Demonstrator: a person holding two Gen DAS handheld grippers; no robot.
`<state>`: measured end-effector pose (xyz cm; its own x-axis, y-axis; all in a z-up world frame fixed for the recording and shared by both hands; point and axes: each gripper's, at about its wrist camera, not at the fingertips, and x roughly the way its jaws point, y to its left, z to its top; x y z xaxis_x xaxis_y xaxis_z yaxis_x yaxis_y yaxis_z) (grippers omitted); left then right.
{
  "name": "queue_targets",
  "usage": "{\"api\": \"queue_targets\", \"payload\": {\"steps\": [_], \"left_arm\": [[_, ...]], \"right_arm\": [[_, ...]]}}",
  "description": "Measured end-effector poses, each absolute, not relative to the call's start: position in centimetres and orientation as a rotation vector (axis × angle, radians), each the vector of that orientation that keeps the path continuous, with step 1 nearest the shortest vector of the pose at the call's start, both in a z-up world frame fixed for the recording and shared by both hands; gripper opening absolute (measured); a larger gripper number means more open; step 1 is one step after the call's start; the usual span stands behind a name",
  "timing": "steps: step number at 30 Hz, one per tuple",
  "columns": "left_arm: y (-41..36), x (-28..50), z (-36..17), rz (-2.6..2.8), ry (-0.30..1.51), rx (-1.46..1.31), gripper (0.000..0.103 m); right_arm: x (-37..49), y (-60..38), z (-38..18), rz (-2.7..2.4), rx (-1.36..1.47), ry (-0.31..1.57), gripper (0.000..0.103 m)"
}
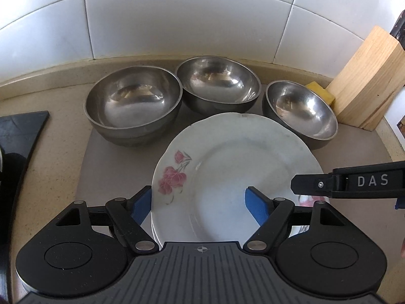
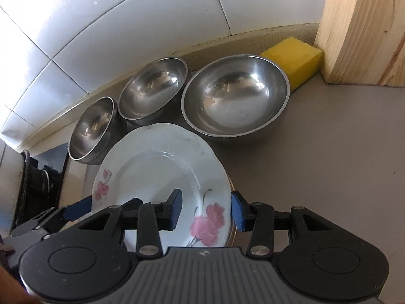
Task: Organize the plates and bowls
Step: 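Lift the smaller pink-flower plate with both grippers over the plate stack, then lower the held plate onto the plate stack with both grippers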
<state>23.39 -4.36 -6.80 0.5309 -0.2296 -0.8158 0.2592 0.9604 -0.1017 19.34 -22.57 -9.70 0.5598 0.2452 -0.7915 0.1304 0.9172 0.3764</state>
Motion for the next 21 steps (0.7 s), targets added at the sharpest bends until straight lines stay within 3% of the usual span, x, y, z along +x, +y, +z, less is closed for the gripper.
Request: {"api": "queue_targets", "payload": {"steps": [21], "left_arm": [[-4.2,23.3,-6.6,-0.314,0.955,0.051,0.078]], "right_arm": [[18.5,-21.9,-8.6,0.037,0.338,0.947,0.027]]}}
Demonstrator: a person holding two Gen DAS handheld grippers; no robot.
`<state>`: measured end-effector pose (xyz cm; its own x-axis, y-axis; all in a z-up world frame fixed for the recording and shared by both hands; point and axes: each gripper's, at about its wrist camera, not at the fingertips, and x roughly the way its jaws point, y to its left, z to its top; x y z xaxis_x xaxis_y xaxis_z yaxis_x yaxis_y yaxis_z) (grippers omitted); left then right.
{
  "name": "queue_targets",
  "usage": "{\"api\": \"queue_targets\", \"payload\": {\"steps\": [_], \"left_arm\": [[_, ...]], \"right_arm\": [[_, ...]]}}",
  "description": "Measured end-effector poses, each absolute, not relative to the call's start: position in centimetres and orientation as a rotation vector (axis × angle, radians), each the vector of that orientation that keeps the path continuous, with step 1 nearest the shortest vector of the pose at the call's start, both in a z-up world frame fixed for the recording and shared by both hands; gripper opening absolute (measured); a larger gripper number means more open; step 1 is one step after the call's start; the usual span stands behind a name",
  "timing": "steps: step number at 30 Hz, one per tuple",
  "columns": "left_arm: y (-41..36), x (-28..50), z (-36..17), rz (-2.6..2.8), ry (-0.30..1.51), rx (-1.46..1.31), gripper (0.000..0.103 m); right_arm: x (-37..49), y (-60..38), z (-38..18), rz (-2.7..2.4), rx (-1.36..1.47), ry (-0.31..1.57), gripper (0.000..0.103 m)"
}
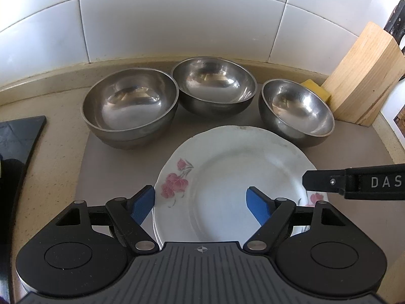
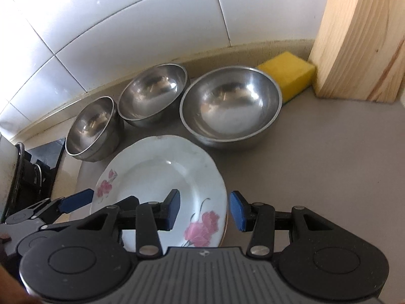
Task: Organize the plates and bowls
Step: 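Lower the held plate onto the plate stack with both grippers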
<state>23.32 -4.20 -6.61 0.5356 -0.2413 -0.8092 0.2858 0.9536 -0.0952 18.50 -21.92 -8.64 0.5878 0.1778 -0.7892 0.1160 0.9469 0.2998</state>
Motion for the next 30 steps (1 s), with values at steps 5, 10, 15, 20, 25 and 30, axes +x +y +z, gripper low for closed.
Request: {"api": "queue_targets", "payload": {"steps": [5,10,15,20,25,30], "left_arm": [[-4.4,22.9,-6.1,-0.317,0.938,0.07,0.081],[-4.4,22.4,-6.0,-0.31,0.936,0.077,0.082],[-4.4,21.7,-5.8,-0.304,0.928,0.087,0.085],[-4.4,21.0,-5.6,-0.295,0.923,0.098,0.089],[-4.5,20.0,-5.6,-0.28,0.916,0.133,0.092],[-4.4,19.1,-5.8,-0.274,0.909,0.161,0.093]], "right_arm": [[18.0,-22.5,-9.0,0.022,0.344,0.954,0.027],[17.3,-22.8,-9.1,0.018,0.352,0.951,0.027],[16.9,-22.5,-8.9,0.019,0.348,0.941,0.028],[16.3,-22.3,-8.8,0.02,0.349,0.938,0.028],[15.6,-22.1,-8.6,0.021,0.351,0.927,0.029],[14.8,-21.9,-8.6,0.017,0.355,0.913,0.029]]}}
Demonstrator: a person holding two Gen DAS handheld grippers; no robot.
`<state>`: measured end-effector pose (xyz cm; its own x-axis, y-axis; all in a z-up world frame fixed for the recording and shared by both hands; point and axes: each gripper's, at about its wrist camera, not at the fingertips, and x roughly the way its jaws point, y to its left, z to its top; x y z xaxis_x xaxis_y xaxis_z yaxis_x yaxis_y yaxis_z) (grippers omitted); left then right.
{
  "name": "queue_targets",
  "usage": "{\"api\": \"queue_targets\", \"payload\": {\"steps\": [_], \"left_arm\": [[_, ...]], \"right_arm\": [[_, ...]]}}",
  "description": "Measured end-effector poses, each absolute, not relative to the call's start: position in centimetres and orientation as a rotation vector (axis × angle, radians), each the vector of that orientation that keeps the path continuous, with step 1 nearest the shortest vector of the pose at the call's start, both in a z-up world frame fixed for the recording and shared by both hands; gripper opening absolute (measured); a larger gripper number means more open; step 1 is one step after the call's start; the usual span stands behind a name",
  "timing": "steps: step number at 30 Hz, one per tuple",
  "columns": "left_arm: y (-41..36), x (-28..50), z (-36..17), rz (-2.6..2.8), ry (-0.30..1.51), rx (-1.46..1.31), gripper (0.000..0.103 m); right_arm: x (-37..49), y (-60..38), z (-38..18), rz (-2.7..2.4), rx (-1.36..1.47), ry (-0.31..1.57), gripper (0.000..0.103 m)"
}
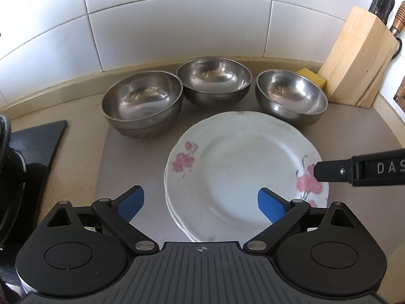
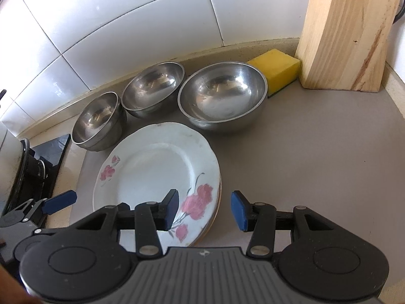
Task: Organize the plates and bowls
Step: 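Lower the held plate onto the plate stack with both grippers, then open both grippers and pull them back from the plate stack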
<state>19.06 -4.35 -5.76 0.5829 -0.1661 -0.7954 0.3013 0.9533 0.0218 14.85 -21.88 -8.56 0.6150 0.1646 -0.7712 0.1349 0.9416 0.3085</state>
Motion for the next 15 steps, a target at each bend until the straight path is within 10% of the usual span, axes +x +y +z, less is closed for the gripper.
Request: {"api": "queue_targets", "payload": {"steps": [15], "left_arm": [[0.0,17.9,-4.7,-0.223,0.906,0.182,0.098]], "right_arm": [[14.0,-18.0,-7.0,0.041,0.342,0.86,0.035]]}}
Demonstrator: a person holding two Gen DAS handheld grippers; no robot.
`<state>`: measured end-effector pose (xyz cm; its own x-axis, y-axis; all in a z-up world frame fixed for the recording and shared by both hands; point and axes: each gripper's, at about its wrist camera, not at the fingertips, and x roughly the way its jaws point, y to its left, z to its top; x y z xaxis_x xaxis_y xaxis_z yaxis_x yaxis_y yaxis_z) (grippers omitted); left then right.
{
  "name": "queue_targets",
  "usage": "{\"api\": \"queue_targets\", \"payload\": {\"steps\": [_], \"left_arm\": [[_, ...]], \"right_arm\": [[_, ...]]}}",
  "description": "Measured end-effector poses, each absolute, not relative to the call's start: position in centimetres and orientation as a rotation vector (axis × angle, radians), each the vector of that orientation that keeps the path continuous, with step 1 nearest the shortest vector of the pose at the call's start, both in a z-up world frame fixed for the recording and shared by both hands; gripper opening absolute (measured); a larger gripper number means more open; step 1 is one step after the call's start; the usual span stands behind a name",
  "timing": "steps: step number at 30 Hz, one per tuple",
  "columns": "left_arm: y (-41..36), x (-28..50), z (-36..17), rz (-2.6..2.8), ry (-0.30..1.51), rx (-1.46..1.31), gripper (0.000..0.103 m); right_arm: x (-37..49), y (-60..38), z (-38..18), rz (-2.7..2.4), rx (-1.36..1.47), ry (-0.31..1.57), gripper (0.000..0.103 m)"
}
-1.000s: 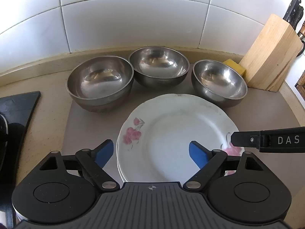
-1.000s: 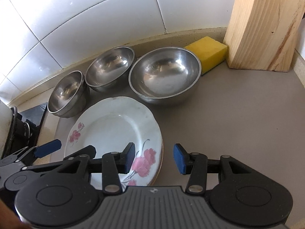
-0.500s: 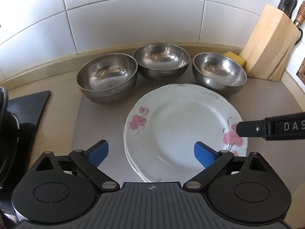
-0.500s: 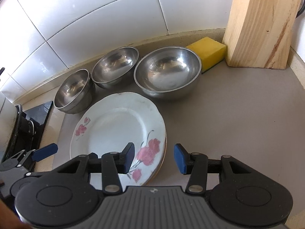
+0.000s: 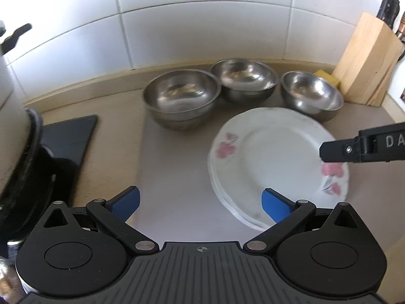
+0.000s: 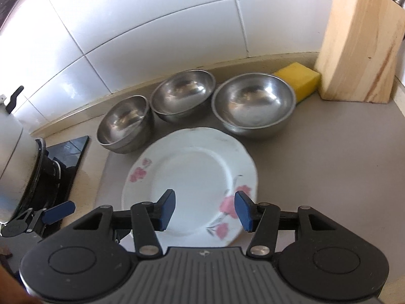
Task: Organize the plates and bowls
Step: 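Open both grippers and pull them back from the plate stack, then move both grippers toward a stainless steel bowl by the wall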
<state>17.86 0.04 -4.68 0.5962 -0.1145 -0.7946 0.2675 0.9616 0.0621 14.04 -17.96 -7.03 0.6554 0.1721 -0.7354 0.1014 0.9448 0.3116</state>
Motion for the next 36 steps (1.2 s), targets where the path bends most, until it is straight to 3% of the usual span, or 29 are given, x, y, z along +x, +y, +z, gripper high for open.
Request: {"api": "queue_targets", "payload": {"steps": [13,19,22,26,28,34,36], "left_arm": [[4.8,11.4,-6.0,-0.268,0.968,0.069,0.098],[5.3,10.1,-7.0,-0.55,1.107,-0.073,0.098],[5.8,9.6,-7.6,-0.596,1.155,-0.116,0.098],[6.2,10.3,-6.1,-0.445,1.041,-0.041,0.093],[7.0,11.0,-5.0,-0.372,0.952,-0.065,0.098],[7.6,14.6,-2.1,-0.218,0.826,-0.149,0.098],[7.3,14.8,-1.1,-0.184,0.779,-0.148,0.098]], "right_arm": [[13.3,-15.3,-6.7,0.044,0.39,0.817,0.036],[12.3,-14.9,-6.1,0.038,0.401,0.796,0.037],[11.4,-14.5,-5.5,0.052,0.388,0.765,0.045],[11.0,-14.1,-4.5,0.056,0.352,0.726,0.058],[11.5,-14.2,-4.4,0.058,0.346,0.718,0.06],[16.2,-14.9,-1.6,0.061,0.344,0.694,0.061],[16.1,-15.1,-0.1,0.067,0.324,0.667,0.083]]}}
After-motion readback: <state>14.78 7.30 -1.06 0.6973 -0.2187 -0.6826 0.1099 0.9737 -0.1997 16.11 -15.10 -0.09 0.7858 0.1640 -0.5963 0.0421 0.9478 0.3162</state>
